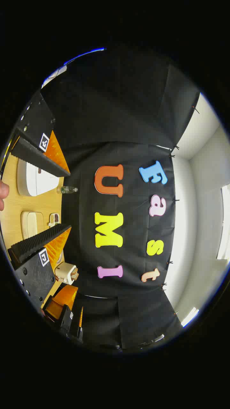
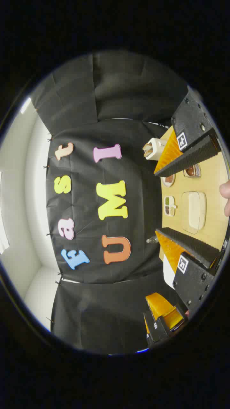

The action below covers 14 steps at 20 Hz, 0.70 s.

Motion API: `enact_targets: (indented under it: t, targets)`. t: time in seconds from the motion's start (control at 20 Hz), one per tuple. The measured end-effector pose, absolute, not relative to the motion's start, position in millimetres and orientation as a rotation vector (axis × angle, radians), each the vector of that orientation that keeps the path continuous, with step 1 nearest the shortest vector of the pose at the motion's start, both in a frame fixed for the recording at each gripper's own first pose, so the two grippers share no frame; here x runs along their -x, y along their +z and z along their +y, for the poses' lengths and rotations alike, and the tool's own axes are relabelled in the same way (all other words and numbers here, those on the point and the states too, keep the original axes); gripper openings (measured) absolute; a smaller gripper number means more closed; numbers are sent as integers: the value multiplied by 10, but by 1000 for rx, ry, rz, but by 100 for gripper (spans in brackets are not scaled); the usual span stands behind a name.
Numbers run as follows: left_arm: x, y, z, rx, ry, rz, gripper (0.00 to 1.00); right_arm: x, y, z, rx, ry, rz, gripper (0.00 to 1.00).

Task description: Close the left gripper, press the button to open the rice cooker; take a wooden spoon from the chopstick holder with the right hand, scoop a spoonful of rice and pour it into the rice cooker, then put the wooden spoon back into the chopstick holder.

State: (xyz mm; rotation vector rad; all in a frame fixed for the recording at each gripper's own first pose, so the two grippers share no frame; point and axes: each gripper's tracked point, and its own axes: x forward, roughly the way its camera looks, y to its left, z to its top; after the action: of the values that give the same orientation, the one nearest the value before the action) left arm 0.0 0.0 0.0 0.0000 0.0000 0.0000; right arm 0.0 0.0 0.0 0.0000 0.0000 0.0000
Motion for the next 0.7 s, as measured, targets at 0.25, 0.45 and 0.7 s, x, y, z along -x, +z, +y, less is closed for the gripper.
enact_targets:
  t: [0.25, 0.45, 0.7]
  targets:
    - [-27, -57, 2, -6, 1, 28, 94, -24, 45, 0, -3, 13, -13, 99]
    - [-38, -17, 30, 1, 4, 23, 94, -72, 60, 3, -9, 21, -19, 99]
    - [-51, -31, 32, -6, 13, 27, 94, -103, 56, -5, -11, 25, -17, 99]
